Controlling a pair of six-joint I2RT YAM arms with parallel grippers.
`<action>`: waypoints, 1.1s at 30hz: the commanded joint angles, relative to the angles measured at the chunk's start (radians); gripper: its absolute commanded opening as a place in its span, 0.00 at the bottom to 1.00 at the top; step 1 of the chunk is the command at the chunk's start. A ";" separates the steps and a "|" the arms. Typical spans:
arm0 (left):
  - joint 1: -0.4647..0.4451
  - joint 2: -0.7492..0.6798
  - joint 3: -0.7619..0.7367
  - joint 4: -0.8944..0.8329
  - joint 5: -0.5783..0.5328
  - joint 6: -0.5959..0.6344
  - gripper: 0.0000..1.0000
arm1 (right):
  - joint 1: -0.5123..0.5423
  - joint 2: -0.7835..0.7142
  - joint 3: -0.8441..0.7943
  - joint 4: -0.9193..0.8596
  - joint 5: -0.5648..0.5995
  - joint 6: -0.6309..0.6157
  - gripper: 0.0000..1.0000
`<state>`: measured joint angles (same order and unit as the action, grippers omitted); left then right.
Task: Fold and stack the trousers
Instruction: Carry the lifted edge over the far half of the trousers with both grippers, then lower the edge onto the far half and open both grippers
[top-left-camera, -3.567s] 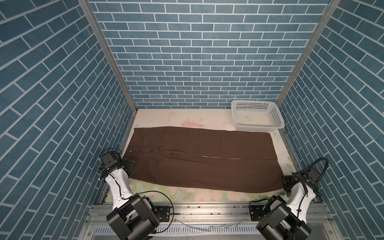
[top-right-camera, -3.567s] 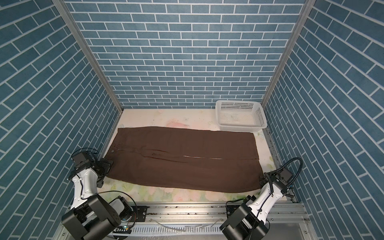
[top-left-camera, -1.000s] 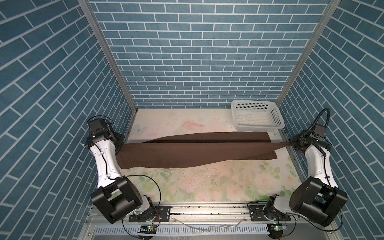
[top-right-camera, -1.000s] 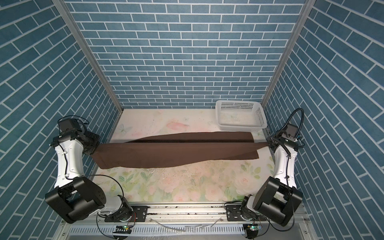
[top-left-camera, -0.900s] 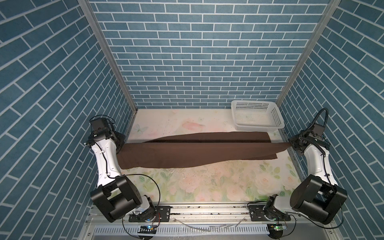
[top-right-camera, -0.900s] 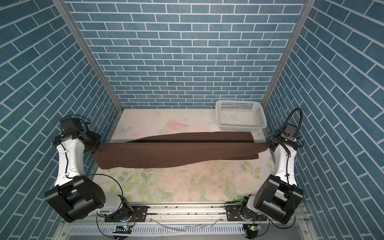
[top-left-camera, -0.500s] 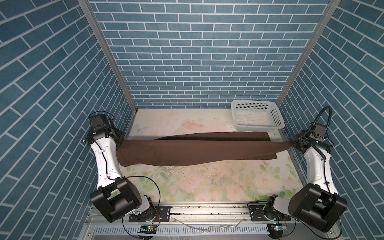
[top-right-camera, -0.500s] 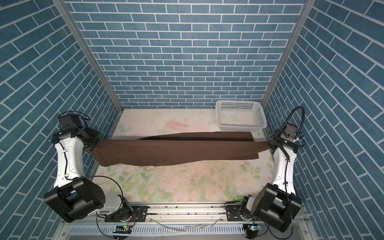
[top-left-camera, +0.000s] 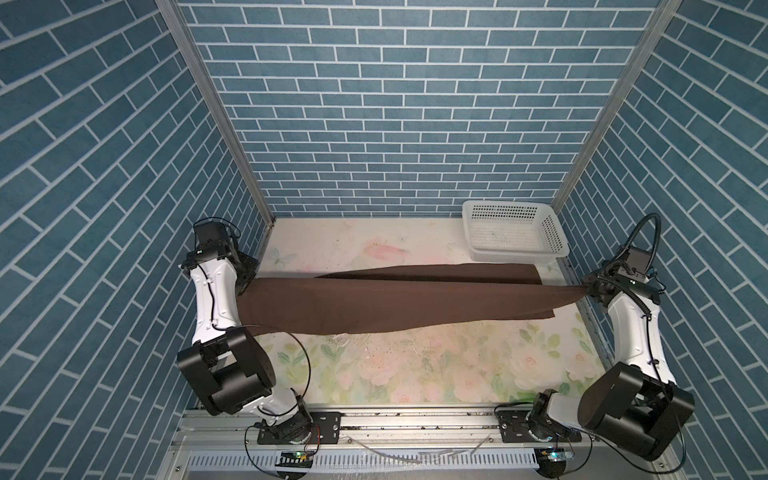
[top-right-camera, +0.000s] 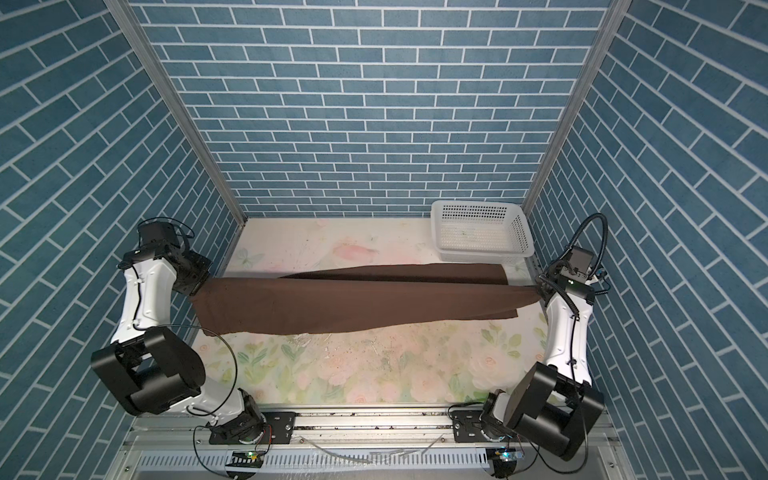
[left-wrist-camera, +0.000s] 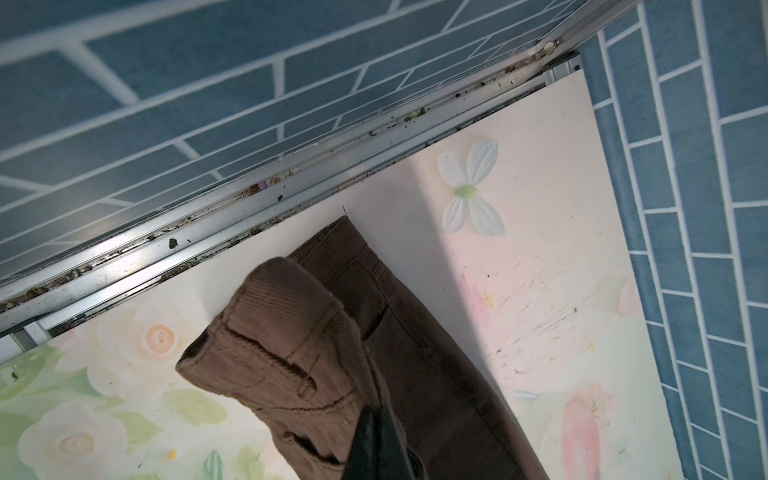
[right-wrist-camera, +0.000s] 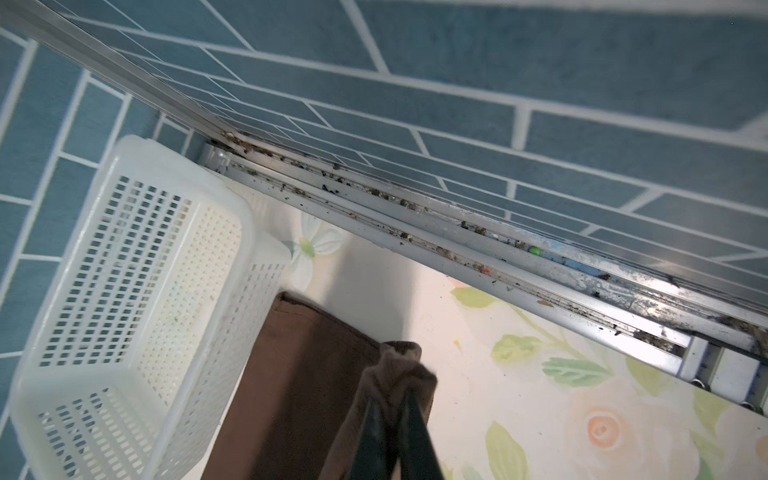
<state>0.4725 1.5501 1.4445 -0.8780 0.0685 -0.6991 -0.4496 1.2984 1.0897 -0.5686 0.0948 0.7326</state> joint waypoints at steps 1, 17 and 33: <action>0.021 0.031 0.068 0.123 -0.225 0.015 0.00 | -0.037 0.045 0.053 0.132 0.191 0.005 0.00; -0.078 0.257 0.263 0.069 -0.332 0.054 0.00 | 0.061 0.289 0.139 0.335 0.209 -0.060 0.00; -0.095 0.346 0.208 0.107 -0.333 0.036 0.00 | 0.133 0.488 0.146 0.415 0.196 -0.061 0.00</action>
<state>0.3458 1.8736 1.6558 -0.8703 -0.1043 -0.6659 -0.2893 1.7664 1.1824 -0.2481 0.1276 0.6979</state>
